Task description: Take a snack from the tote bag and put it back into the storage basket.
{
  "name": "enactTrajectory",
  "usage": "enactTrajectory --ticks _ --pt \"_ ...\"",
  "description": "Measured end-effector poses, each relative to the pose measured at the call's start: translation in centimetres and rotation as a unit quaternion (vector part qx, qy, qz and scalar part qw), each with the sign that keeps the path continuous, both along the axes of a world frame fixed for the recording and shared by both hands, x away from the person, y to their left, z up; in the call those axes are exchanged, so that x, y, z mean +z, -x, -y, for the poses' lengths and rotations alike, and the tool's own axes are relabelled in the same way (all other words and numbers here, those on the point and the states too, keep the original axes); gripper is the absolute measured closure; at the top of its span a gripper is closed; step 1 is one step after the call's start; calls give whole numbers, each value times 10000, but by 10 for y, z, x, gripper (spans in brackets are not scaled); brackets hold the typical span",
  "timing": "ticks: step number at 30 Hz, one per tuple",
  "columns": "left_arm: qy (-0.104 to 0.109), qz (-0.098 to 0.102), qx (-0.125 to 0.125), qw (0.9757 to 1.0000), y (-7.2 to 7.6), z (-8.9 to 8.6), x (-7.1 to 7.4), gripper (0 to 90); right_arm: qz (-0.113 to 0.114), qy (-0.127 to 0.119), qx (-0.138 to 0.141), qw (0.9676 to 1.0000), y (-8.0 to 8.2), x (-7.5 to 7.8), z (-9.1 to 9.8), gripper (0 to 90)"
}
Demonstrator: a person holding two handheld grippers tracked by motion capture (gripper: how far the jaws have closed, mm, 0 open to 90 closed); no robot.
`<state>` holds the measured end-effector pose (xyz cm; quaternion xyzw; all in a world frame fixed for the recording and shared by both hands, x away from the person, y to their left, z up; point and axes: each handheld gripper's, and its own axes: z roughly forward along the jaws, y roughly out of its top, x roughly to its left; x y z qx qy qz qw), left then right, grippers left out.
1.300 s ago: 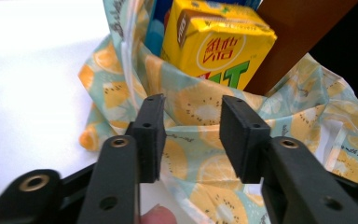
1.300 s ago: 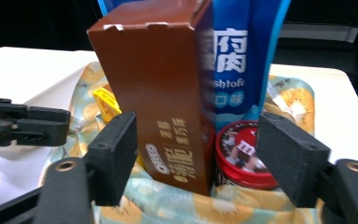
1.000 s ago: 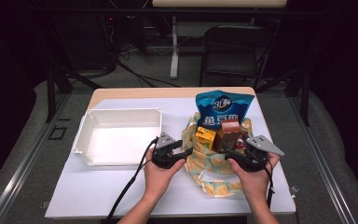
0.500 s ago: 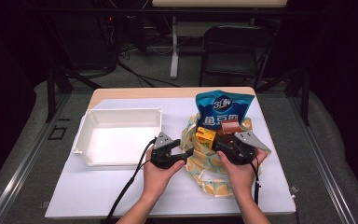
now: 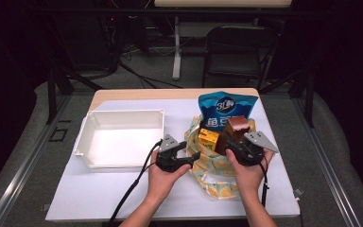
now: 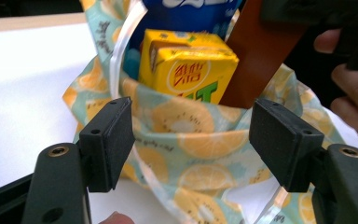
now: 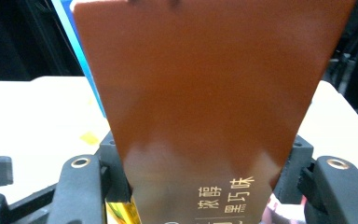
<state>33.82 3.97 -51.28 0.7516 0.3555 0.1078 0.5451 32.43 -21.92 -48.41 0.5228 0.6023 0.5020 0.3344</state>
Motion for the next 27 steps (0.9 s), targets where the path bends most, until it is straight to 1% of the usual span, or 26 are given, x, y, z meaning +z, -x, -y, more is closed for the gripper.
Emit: enactTrajectory --ticks 1,3,5,6,7,8,9,10,12,13,14,16,18,19,21,22,23,24,25,27 --pt "32 11 -114 9999 0 1 2 313 32 -54 51 10000 1 4 2 376" --pt "72 109 -197 9997 1 4 6 314 64 -104 162 9998 4 12 6 377" --pt "100 198 -308 9993 3 8 9 310 111 -123 202 9997 8 18 7 377" --pt "96 285 -270 9992 4 11 11 309 131 -131 225 9996 10 21 7 377" --pt "156 299 -423 9985 5 12 12 310 119 -112 265 9995 11 25 8 377" --pt "135 331 -462 9983 6 14 13 307 129 -118 289 9994 13 27 7 377" --pt "196 346 -607 9974 6 16 14 304 146 -124 314 9993 14 30 7 377" --pt "189 409 -495 9978 8 19 14 307 145 -109 345 9992 16 32 7 377" --pt "237 409 -766 9959 8 21 15 302 151 -101 443 9989 19 37 5 377" --pt "233 467 -754 9958 9 23 15 295 148 -88 474 9987 20 39 4 377" --pt "166 507 -709 9961 10 24 16 290 149 -96 515 9985 22 40 3 377" --pt "217 554 -764 9953 11 26 17 277 147 -139 620 9979 25 43 1 377" --pt "197 560 -842 9947 12 27 17 255 144 -132 702 9973 27 44 -3 377" --pt "157 602 -796 9949 13 29 18 245 147 -112 737 9971 28 45 -4 376" --pt "123 604 -939 9937 13 30 18 237 151 -126 812 9965 30 46 -7 376" --pt "75 619 -867 9943 15 31 18 236 119 -169 861 9961 31 46 -8 377" --pt "30 569 -961 9937 16 31 19 235 132 -205 900 9956 31 47 -10 376" --pt "-16 579 -891 9943 18 33 20 231 117 -208 940 9953 32 47 -11 376" --pt "-40 564 -973 9937 18 34 20 230 132 -197 953 9952 33 48 -13 376" --pt "-65 551 -996 9935 19 36 20 224 133 -195 1032 9944 36 49 -17 376"
